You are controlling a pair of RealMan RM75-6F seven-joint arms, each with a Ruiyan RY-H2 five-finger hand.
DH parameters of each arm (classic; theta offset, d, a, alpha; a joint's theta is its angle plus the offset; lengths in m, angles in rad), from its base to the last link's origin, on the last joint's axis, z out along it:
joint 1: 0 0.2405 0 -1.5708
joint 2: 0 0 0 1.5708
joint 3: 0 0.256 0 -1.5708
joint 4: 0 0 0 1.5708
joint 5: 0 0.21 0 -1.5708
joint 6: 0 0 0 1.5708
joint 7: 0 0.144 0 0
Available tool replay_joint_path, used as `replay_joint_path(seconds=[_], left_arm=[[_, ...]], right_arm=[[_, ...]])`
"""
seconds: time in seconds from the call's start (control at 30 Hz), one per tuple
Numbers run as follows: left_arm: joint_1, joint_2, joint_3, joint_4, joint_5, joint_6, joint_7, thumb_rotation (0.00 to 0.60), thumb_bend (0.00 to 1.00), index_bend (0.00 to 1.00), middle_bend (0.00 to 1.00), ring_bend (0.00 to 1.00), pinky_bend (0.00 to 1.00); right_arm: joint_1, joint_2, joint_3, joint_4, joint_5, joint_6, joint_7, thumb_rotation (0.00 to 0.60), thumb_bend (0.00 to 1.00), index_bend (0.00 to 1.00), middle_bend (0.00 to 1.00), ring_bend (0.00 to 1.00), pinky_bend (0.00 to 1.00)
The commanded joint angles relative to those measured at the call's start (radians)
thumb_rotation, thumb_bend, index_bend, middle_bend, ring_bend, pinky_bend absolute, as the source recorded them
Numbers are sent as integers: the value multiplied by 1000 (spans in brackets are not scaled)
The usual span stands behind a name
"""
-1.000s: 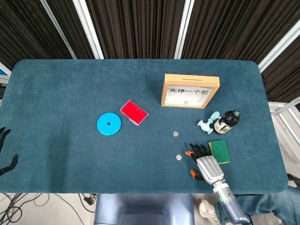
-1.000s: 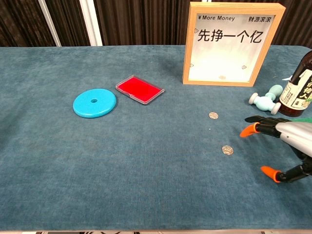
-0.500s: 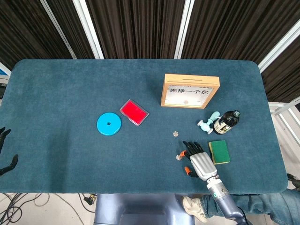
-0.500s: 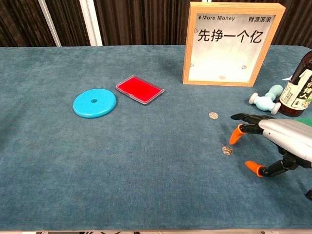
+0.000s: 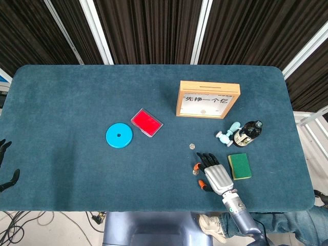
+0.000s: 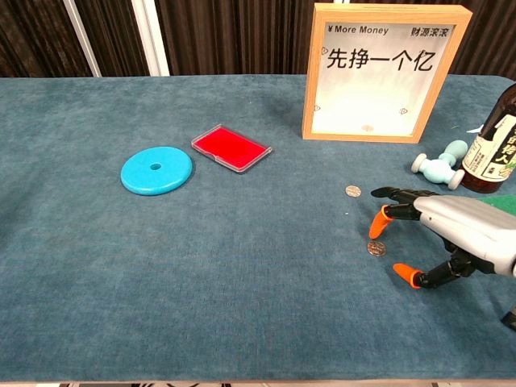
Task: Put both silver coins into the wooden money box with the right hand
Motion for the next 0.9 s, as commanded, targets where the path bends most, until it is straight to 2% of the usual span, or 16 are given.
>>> replay_joint_path(seconds=[0.03, 0.9], left_arm=[[0, 0, 0, 0, 0, 0, 0, 600, 388, 91, 0, 0, 0], [1, 0, 0, 1, -1, 0, 1, 600, 389, 91, 0, 0, 0]], right_arm=[[1, -4, -1, 4, 2, 1, 4, 600, 474, 350, 0, 0, 0], [20, -17, -6, 33, 19, -13, 17, 600, 474, 375, 0, 0, 0]])
